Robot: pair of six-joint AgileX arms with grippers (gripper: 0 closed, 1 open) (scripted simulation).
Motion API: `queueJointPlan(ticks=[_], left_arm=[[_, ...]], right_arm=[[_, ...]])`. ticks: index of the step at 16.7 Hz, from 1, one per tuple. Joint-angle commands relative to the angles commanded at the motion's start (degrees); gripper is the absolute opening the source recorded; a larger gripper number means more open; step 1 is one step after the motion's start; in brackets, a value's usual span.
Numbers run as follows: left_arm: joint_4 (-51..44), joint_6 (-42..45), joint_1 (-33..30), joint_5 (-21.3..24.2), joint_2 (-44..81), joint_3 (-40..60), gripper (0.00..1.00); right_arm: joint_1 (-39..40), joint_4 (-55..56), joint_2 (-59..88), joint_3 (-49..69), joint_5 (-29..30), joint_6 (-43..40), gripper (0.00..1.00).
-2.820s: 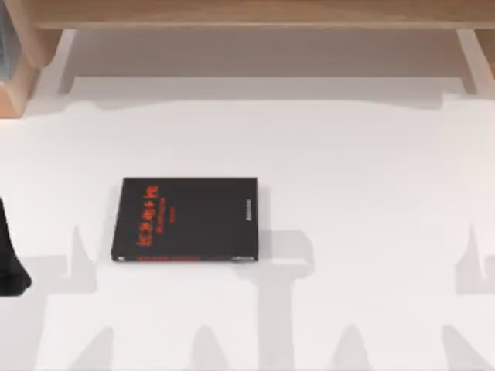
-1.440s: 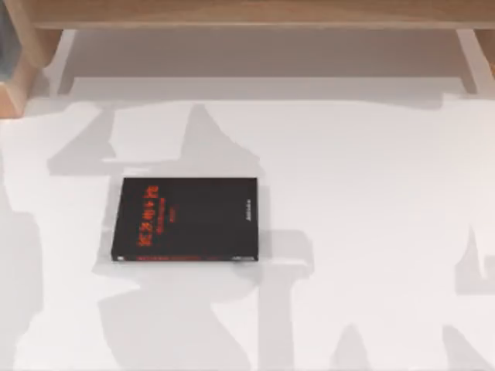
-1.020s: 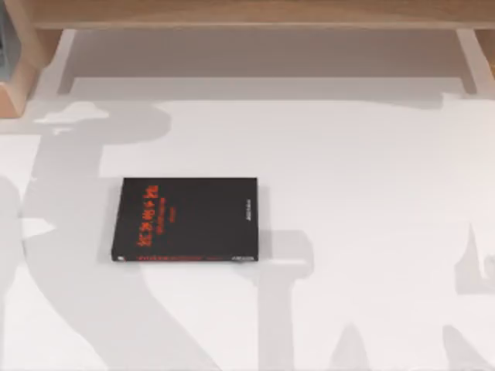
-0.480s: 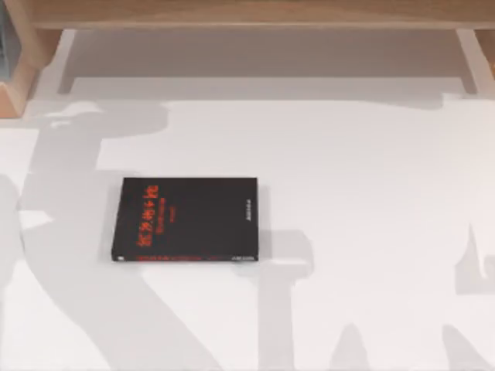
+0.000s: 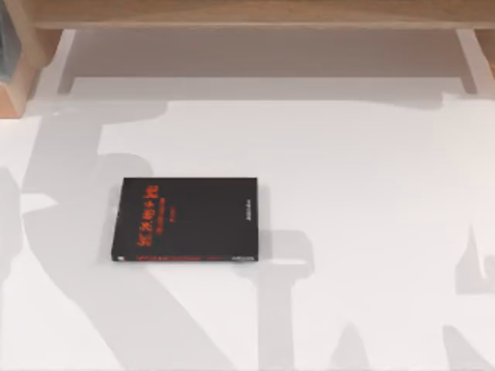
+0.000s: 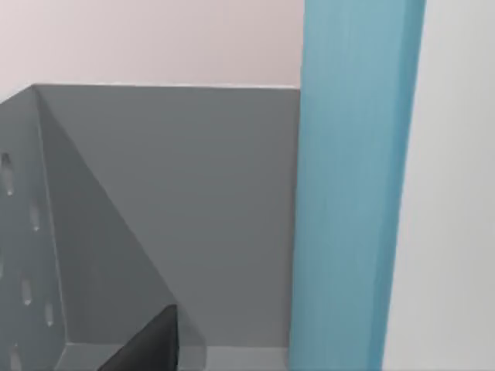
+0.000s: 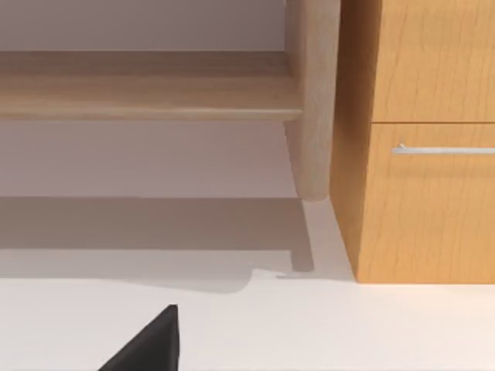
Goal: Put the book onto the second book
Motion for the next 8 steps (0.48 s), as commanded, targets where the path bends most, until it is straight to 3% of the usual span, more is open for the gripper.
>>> queueJointPlan(ticks=[1,8], left_arm=[[0.0,0.0,0.0,0.0,0.0,0.0,1.0],[0.0,0.0,0.0,0.0,0.0,0.0,0.47]], right_arm=[[0.0,0.0,0.0,0.0,0.0,0.0,1.0],[0.0,0.0,0.0,0.0,0.0,0.0,1.0]])
